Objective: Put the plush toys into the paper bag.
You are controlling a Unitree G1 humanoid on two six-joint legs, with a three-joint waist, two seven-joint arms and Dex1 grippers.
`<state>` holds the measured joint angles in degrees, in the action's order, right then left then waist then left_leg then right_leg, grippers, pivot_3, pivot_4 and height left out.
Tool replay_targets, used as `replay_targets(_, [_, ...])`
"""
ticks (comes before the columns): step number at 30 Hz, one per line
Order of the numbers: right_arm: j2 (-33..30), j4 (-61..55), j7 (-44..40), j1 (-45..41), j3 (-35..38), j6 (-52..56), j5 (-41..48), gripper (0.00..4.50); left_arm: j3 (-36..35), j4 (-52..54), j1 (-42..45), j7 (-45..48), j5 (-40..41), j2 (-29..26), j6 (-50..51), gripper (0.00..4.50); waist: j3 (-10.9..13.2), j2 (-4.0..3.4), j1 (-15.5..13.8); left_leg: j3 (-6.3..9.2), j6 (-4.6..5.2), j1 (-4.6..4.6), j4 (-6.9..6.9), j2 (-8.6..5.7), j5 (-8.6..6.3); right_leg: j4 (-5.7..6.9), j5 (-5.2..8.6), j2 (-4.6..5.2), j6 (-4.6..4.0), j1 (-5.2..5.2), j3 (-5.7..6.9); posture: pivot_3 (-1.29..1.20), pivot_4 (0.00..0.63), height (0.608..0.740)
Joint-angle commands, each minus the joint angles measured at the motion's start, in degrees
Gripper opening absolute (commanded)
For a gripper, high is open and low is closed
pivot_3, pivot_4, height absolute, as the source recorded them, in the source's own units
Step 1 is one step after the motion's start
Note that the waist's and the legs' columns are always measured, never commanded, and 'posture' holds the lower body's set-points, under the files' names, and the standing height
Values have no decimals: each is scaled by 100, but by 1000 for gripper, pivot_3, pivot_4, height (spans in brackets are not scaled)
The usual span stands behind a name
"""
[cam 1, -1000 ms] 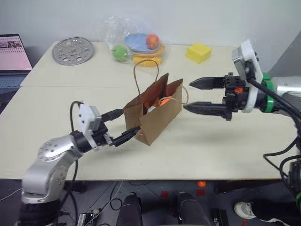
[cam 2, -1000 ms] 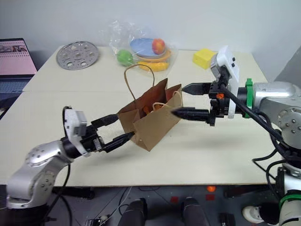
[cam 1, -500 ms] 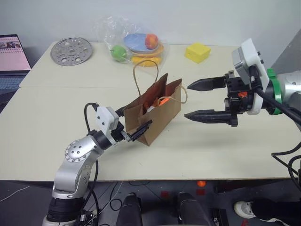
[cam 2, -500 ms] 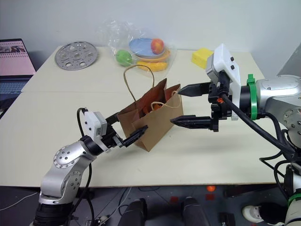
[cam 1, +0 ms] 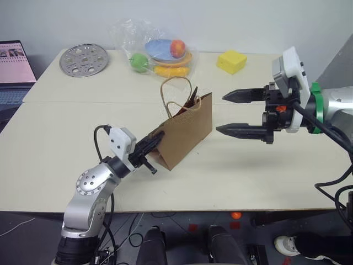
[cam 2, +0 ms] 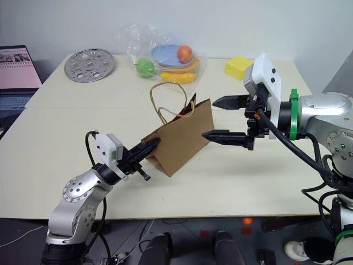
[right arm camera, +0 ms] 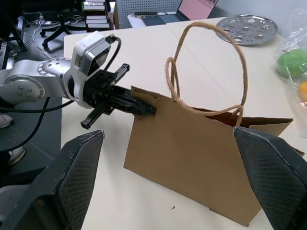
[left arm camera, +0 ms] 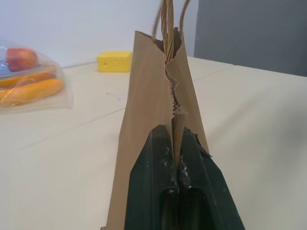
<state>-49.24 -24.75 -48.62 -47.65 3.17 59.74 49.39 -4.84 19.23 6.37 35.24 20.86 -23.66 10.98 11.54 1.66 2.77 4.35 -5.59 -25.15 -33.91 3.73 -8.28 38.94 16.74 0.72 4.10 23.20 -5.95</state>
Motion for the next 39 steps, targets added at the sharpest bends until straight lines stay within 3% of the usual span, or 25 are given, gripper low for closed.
replay_targets(1, [1,-16,36,6,71,-192,-121,4500,-52,-125,44,-103,-237,102,-586,7,0,0,-2,0,0,0,0,0,0,0,0,0,0,0,0,0,150,740])
replay_targets(3, [9,-26,38,26,80,-214,-156,4500,-38,-155,46,26,-171,88,-697,7,0,0,-3,0,0,0,0,0,0,0,-1,0,0,0,0,0,150,740])
replay_targets(5, [-24,-20,30,53,132,-247,-184,4500,-147,-37,126,89,131,-110,-164,7,0,0,-1,0,0,0,0,0,0,0,-1,0,0,0,0,0,150,740])
replay_targets(7, [-274,86,-205,-24,210,-168,-112,4500,-420,-77,628,899,1420,-438,558,7,2,0,5,1,0,0,0,0,0,4,-1,-1,2,0,1,0,150,740])
replay_targets(11, [-1413,610,-1307,-347,220,-92,-117,4500,-276,-1872,2040,3191,1830,-1201,666,7,12,-15,-100,4,-1,-7,-4,-2,0,-5,18,-1,-30,4,5,0,150,740])
replay_targets(17, [-1859,674,-1375,-648,478,524,369,4500,449,-4413,3732,5518,1245,-944,-243,7,11,-13,-67,-6,-1,-5,6,-5,-1,-15,15,9,-24,1,7,0,150,740])
replay_targets(27, [-1807,351,-816,-219,857,1023,760,4500,1349,-6434,4533,5726,980,-432,-1995,7,12,-16,11,11,8,-15,19,-1,-6,1,-8,2,-8,11,21,0,150,740])
replay_targets(32, [-1861,300,-726,-64,976,1028,805,4500,1376,-6536,4460,5726,1014,-500,-2225,7,12,-16,31,14,8,-18,18,-2,-6,3,-8,2,-8,13,22,0,150,740])
replay_targets(35, [-1802,354,-699,-88,899,968,790,4500,1387,-6493,4427,5726,1011,-551,-2259,603,12,-16,36,15,8,-19,12,-3,-6,3,-8,2,-8,12,20,0,150,740])
replay_targets(39, [-1695,522,-911,-20,626,509,462,4500,1185,-6344,4531,5726,961,-714,-2143,1770,13,-17,43,15,8,-19,10,-2,-6,4,-8,1,-8,12,20,0,150,740])
